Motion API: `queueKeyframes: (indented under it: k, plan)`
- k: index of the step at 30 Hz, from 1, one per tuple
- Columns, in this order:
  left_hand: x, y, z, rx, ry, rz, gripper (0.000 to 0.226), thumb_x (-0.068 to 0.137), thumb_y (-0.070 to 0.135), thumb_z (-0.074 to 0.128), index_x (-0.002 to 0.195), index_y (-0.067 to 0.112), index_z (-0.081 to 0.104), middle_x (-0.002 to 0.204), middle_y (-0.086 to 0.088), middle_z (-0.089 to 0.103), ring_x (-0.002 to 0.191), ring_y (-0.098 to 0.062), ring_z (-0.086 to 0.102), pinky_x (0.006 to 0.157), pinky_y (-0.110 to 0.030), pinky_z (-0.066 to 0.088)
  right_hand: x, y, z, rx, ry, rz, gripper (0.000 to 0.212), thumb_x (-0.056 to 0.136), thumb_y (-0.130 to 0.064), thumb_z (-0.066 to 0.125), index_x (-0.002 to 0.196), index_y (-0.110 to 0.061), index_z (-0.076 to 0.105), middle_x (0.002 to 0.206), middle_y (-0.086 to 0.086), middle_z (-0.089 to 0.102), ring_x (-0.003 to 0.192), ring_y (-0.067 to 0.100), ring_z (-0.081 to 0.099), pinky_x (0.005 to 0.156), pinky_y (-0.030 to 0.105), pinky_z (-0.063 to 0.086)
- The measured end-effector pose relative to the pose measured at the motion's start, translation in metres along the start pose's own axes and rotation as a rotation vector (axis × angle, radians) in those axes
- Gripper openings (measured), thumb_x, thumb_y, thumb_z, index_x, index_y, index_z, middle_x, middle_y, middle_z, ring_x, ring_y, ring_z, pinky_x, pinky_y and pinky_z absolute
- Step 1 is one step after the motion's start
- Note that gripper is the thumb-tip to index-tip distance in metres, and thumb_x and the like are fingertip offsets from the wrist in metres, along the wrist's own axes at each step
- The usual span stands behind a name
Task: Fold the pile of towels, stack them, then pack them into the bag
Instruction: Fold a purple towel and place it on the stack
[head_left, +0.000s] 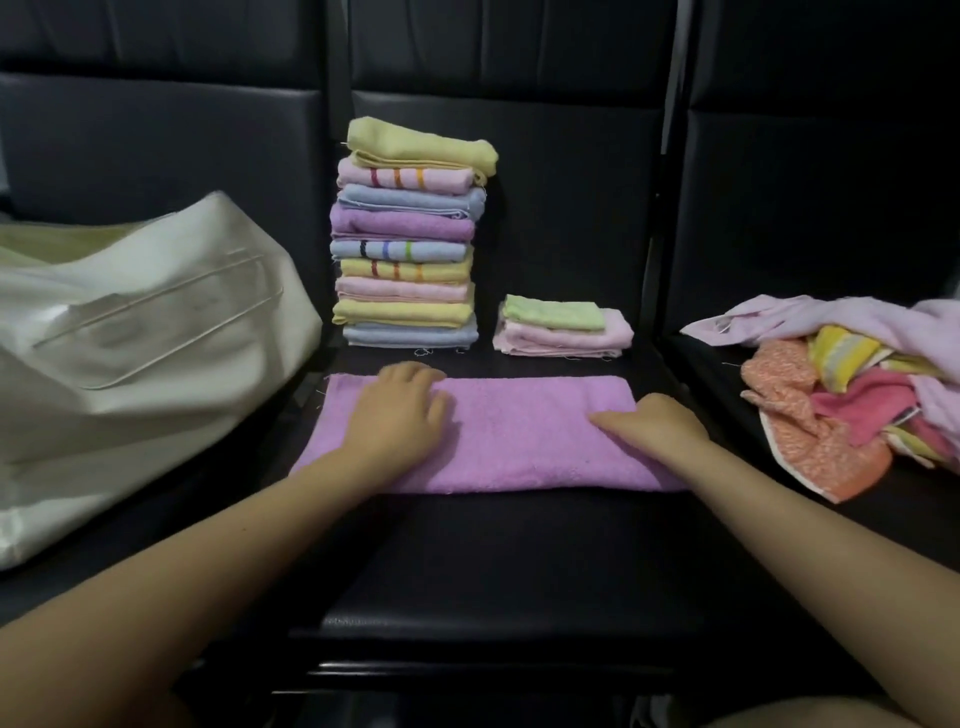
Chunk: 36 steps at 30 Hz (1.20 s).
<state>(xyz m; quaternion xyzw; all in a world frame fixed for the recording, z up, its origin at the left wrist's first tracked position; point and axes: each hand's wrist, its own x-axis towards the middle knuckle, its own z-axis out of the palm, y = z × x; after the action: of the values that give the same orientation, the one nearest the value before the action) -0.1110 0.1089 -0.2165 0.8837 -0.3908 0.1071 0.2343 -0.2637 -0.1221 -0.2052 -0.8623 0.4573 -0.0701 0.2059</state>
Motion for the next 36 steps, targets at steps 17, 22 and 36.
queueKeyframes:
  k: [17, 22, 36]
  plan:
    - [-0.001, 0.029, 0.003, -1.014, -0.257, -0.473, 0.051, 0.085, 0.060, 0.054, 0.114, 0.019, 0.059, 0.112, -0.002, 0.066, 0.099, -0.013, 0.061, 0.090, -0.022, 0.048, -0.064, -0.095, 0.001, 0.792, -0.412, -0.300, 0.025, 0.100, -0.023, 0.048, 0.114, -0.008, 0.062, 0.079, 0.005, 0.064, 0.058, 0.014, 0.056, 0.048, 0.019, 0.041]
    - [0.004, 0.028, 0.001, -0.792, -0.063, -0.426, 0.051, 0.097, 0.016, 0.045, 0.148, 0.020, 0.034, 0.148, -0.004, 0.043, 0.132, -0.021, 0.044, 0.103, -0.025, 0.034, -0.046, -0.079, 0.028, 0.386, 0.104, -0.482, 0.026, 0.093, -0.019, 0.053, 0.118, -0.019, 0.063, 0.121, 0.002, 0.058, 0.114, 0.017, 0.053, 0.098, 0.032, 0.044]
    - [-0.008, 0.000, 0.008, 0.141, -0.349, -0.149, 0.054, 0.103, 0.043, 0.020, 0.155, 0.031, 0.011, 0.162, -0.006, 0.012, 0.148, -0.022, 0.011, 0.119, -0.042, 0.008, -0.045, -0.070, 0.053, -0.014, -0.126, -0.413, 0.070, 0.098, -0.052, 0.040, 0.154, -0.017, 0.017, 0.159, 0.008, 0.019, 0.145, 0.027, 0.017, 0.116, 0.039, 0.019]
